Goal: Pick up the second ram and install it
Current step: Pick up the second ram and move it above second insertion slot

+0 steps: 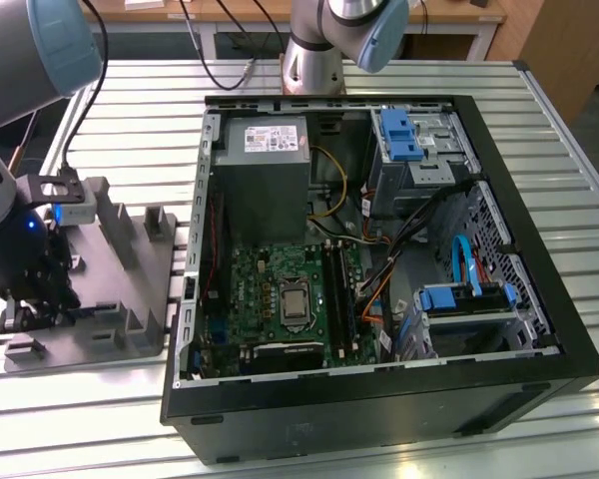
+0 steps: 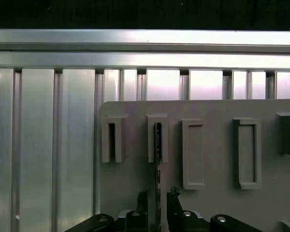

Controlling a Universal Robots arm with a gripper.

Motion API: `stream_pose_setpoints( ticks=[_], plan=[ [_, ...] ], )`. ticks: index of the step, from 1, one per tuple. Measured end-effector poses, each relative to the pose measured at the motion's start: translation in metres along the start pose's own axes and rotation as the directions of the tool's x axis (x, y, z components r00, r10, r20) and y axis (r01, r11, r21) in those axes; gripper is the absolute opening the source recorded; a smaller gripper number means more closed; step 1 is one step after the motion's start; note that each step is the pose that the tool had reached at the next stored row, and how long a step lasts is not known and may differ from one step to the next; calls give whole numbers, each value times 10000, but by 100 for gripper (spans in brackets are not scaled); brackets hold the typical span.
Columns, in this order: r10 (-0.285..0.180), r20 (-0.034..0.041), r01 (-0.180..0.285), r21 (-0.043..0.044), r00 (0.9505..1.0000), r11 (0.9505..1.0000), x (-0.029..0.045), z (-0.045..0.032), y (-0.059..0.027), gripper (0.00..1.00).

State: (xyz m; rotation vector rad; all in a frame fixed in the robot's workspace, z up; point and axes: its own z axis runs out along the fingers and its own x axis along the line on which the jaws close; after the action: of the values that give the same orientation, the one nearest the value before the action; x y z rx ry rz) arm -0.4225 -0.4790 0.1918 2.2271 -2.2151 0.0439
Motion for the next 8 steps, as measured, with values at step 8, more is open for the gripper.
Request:
stream_pose_setpoints(
  ticks=[8],
  plan=[
    [0, 19, 0, 2, 10000, 10000, 0, 1, 0, 16]
  ],
)
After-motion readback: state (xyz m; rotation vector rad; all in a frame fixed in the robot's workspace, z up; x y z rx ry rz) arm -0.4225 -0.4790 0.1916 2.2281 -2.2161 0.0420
